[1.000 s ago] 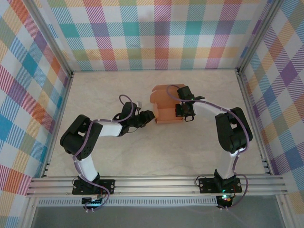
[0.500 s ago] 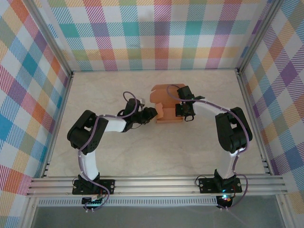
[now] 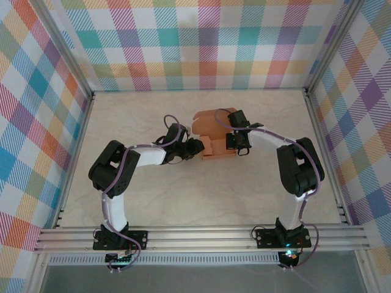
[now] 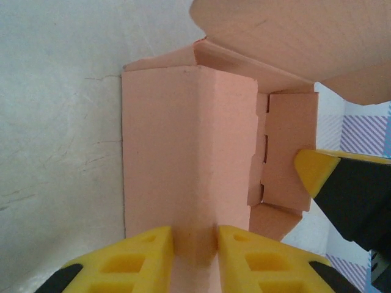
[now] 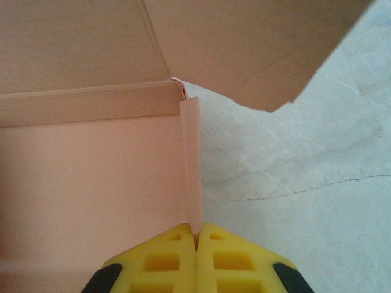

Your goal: Fold the paper box

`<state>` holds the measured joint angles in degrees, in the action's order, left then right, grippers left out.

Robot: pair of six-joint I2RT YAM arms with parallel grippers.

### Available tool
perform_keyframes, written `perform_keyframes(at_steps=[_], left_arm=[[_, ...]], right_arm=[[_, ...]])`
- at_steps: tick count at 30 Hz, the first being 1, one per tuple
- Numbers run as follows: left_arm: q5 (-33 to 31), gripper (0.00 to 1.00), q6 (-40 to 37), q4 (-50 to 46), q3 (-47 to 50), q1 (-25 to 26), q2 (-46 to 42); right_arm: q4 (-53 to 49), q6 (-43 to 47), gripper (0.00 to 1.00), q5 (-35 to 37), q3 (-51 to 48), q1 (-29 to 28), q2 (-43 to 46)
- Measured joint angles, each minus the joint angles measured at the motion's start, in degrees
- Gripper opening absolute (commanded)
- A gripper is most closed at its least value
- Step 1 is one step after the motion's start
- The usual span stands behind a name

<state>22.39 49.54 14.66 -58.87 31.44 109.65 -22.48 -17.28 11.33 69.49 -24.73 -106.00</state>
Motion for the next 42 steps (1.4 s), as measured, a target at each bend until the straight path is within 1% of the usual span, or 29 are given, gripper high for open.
perform_keyframes(at_steps=[4, 8, 11, 13, 15, 18, 25, 33, 35, 37, 42], left_arm=[[-0.9, 0.27, -1.4, -1.6, -0.6, 0.2, 0.0], [-2.5, 0.33, -3.1, -5.8, -1.0, 0.5, 0.0], [-4.1, 0.34, -4.7, -9.1, -2.4, 1.0, 0.0], [-5.3, 0.32, -6.0, -12.0, -3.8, 1.4, 0.0], [-6.4, 0.27, -7.2, -14.8, -5.5, 1.8, 0.0], [-7.4, 0.24, -8.8, -18.2, -7.5, 2.4, 0.0], [-11.3, 0.22, -11.6, -28.2, -14.1, 3.7, 0.6], [-17.1, 0.21, -11.8, -36.3, -19.5, 6.2, 4.2], [-18.9, 0.19, -11.8, -38.1, -20.9, 6.8, 5.1], [-21.0, 0.14, -11.4, -40.1, -22.3, 7.3, 5.8], [-25.4, 0.07, -11.3, -43.6, -24.2, 8.1, 6.2]], right_arm=[[0.0, 0.1, 0.0, 0.0, 0.0, 0.0, 0.0], [0.0, 0.2, 0.0, 0.0, 0.0, 0.0, 0.0], [-0.1, 0.2, 0.0, 0.0, 0.0, 0.0, 0.0], [-0.1, 0.2, 0.0, -0.1, 0.0, 0.0, 0.0], [-0.1, 0.2, 0.0, -0.2, 0.0, -0.1, 0.1], [-0.2, 0.2, 0.0, -0.3, 0.0, -0.1, 0.1], [-0.2, 0.2, 0.0, -0.4, 0.0, -0.3, 0.1], [-0.2, -0.4, 0.0, -0.7, 0.0, -0.5, 0.1], [-0.1, -1.0, 0.0, -0.9, 0.0, -0.5, 0.1], [0.1, -2.0, 0.0, -1.6, -0.3, -0.5, 0.3], [0.5, -3.6, 0.0, -3.1, -0.9, -0.6, 0.7]])
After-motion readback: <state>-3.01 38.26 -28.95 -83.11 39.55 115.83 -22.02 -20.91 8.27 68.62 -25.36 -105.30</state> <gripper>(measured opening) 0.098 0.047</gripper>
